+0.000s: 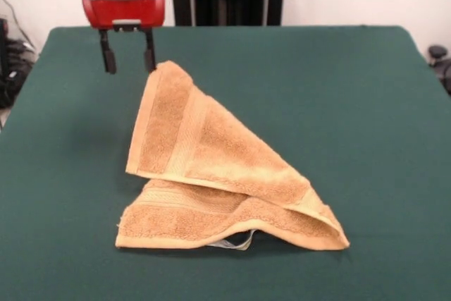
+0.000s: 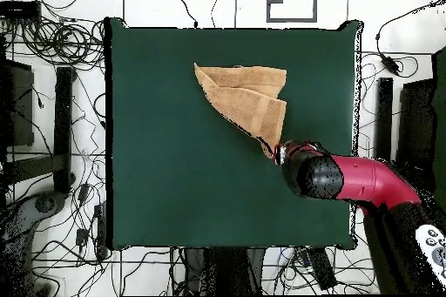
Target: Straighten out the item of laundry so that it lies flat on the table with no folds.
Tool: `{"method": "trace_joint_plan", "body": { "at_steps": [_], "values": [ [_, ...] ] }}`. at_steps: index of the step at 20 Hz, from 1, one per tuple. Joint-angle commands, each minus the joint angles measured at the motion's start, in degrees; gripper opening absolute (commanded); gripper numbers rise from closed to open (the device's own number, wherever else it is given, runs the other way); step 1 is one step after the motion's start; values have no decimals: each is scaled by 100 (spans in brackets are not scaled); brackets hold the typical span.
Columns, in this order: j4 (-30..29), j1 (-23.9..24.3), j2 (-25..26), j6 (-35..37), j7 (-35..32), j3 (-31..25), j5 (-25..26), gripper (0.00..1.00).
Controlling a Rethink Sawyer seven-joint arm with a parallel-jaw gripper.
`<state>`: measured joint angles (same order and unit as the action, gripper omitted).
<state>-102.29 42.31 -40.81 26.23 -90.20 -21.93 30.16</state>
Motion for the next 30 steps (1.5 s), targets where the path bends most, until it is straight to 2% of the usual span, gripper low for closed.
{"method": "trace_joint_plan", "body": {
  "at_steps": [1,12,18,21,26,30],
  "values": [
    [-769,-261,189,-366,183,-595,346,100],
    [-947,-371,-55,-178,-79,-646,54,100],
    [-1096,-186,-200,139,97,-878,-209,100],
    [-1045,-166,-467,702,337,-1005,-455,100],
    [-1259,-196,-1223,1505,394,-1167,-1042,100],
    [-1174,-370,-1073,1265,155,-1032,-946,100]
  ]
}}
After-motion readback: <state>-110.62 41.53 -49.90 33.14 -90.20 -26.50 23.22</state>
